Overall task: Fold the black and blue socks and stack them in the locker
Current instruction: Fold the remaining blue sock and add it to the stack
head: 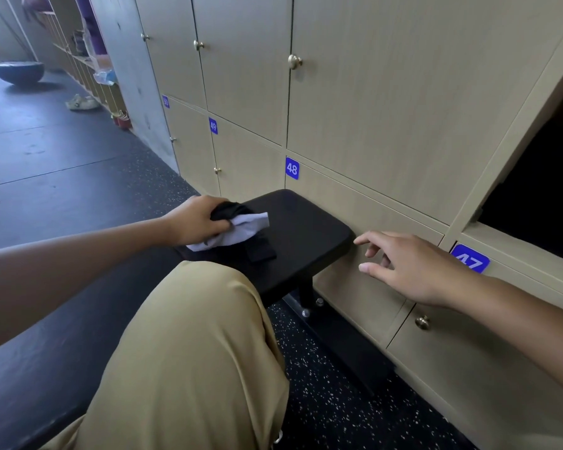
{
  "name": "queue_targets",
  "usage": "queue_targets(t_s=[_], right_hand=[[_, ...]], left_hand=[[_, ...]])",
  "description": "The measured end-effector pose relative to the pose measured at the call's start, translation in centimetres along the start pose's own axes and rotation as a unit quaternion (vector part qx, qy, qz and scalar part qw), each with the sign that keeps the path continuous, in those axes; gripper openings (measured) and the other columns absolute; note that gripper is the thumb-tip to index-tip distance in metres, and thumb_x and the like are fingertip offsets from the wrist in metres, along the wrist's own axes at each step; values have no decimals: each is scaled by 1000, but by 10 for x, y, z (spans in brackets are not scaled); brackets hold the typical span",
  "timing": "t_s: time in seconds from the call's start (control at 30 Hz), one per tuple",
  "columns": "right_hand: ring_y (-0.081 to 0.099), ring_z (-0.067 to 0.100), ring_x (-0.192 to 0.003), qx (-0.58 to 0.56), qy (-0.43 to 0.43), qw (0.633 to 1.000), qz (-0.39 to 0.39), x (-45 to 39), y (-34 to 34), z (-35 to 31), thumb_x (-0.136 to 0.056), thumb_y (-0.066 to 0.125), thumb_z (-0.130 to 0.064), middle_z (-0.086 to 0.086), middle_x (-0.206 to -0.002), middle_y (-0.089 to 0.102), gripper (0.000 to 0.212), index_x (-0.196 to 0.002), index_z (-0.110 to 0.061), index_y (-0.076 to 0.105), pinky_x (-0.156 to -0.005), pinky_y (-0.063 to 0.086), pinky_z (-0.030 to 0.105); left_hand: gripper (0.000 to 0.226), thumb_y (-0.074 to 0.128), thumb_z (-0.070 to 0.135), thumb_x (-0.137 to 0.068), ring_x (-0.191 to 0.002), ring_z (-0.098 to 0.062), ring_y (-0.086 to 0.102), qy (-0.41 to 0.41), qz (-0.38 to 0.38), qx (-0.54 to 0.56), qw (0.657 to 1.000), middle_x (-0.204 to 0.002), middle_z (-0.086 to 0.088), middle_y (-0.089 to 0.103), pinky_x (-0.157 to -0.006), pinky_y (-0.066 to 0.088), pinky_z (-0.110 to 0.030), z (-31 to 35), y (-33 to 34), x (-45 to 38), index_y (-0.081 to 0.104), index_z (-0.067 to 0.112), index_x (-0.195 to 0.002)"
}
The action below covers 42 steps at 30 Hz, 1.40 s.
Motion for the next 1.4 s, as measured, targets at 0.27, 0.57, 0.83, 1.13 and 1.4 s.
queue_targets(t_s=[0.27, 0.57, 0.83, 1.13, 1.4], right_hand=[[60, 5, -88, -28, -12, 999, 25, -11, -3, -12, -97, 60, -45, -17, -108, 57, 36, -132, -39, 51, -84, 52, 35], [64, 4, -85, -187, -3, 975, 117, -9, -28, -21, -94, 67, -34, -15, -107, 65, 32, -125, -34, 61, -83, 52, 23], [68, 4, -88, -348, 15, 917, 196, 1, -55, -28, -89, 75, -28, -15, -113, 66, 37, -123, -28, 63, -78, 46, 9], [62, 5, -117, -483, 89, 845, 209, 14, -69, 3, -66, 70, -68, -9, -137, 57, 91, -143, -25, 49, -103, 52, 41], [73, 21, -105, -603, 115, 754, 235, 45, -88, 40, -72, 75, -57, 4, -110, 77, 65, -121, -15, 63, -101, 53, 50]], left_hand=[[16, 63, 10, -92, -62, -15, 49, -73, 37, 193, 978, -68, -7, 55, -61, 40, -30, 13, -32, -10, 60, -4, -88], [5, 61, 9, -96, -79, -21, 59, -66, -12, 422, 904, -84, -11, 60, -72, 46, -34, 83, -27, -14, 61, 6, -91], [25, 62, 13, -95, -91, -29, 65, -57, -63, 505, 859, -100, -19, 66, -86, 51, -42, 162, -2, -25, 65, -6, -111], [60, 37, 58, -104, -112, -28, 69, -35, -117, 598, 792, -117, -8, 73, -99, 54, -44, 237, 14, -38, 71, 10, -117], [64, 24, 59, -106, -120, -14, 62, -11, -95, 592, 800, -129, 2, 68, -105, 49, -39, 296, 28, -33, 67, 18, -127]])
Point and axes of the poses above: each hand's wrist, its own x-axis away from the middle knuckle, its own y-axis out of the palm, z = x × y, the point moved 6 cm from there along -x, towards the middle knuckle
